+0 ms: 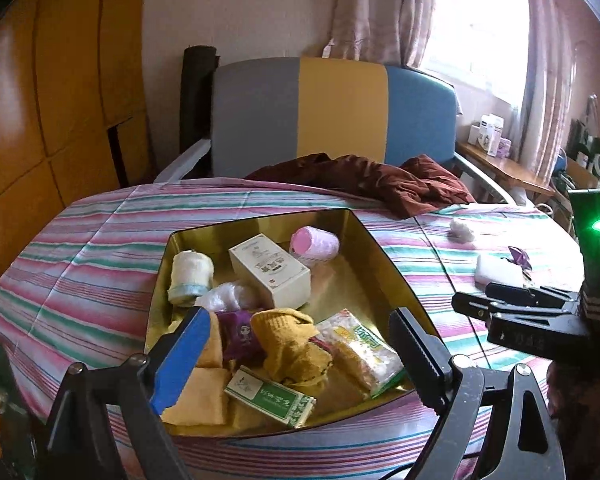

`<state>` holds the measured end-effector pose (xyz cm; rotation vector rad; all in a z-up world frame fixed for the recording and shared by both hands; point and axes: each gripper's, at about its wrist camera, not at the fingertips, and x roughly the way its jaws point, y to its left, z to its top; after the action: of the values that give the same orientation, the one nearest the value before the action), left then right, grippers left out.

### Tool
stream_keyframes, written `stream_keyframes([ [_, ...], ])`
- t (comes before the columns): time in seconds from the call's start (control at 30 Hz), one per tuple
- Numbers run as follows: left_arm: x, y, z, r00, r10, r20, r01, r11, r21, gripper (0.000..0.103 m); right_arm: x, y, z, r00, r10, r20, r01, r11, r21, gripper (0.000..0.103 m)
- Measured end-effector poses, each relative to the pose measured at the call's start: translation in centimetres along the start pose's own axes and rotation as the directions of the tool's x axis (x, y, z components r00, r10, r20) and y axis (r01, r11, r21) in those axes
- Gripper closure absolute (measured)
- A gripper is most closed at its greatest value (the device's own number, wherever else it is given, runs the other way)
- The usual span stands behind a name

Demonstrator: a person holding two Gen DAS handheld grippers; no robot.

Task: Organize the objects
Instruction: 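Move both tools back toward the remaining items on the sheet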

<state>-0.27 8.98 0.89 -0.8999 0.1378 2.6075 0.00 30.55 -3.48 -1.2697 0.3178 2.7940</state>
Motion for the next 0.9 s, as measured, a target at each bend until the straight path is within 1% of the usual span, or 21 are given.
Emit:
stream_keyframes([
  [0.23, -0.1, -1.4, 0.3, 1.000, -0.021, -0.008, 0.021, 0.999, 0.033, 0.012, -0.2, -3.1, 0.1, 0.999, -0.042, -0.031, 0.043, 0.998, 0.046, 0.042],
  [0.33, -0.1, -1.9, 0.4, 0.999, -0.033, -0.008, 0.033, 0.998, 0.047, 0.012, -0.5, -4.7, 0.3, 0.998, -0.042, -0.039, 0.046, 0.996, 0.083, 0.042],
  [0.5, -0.1, -3.0, 0.6, 0.999, -0.050, -0.010, 0.050, 0.996, 0.073, 0.012, -1.2, -7.3, 0.9, 0.997, -0.074, -0.032, 0.078, 0.990, 0.117, 0.042],
  [0.67, 0.0, -4.0, 0.8, 0.998, -0.066, -0.016, 0.067, 0.993, 0.095, 0.012, -2.3, -11.0, 1.5, 0.991, -0.129, -0.021, 0.130, 0.981, 0.146, 0.042],
  [0.77, 0.0, -4.6, 0.9, 0.997, -0.082, -0.018, 0.083, 0.990, 0.110, 0.012, -3.1, -13.8, 1.5, 0.984, -0.179, -0.012, 0.178, 0.967, 0.181, 0.042],
  [0.9, 0.2, -5.9, 1.2, 0.993, -0.114, -0.023, 0.116, 0.984, 0.134, 0.012, -3.7, -18.4, 0.9, 0.967, -0.253, -0.018, 0.248, 0.931, 0.269, 0.042],
])
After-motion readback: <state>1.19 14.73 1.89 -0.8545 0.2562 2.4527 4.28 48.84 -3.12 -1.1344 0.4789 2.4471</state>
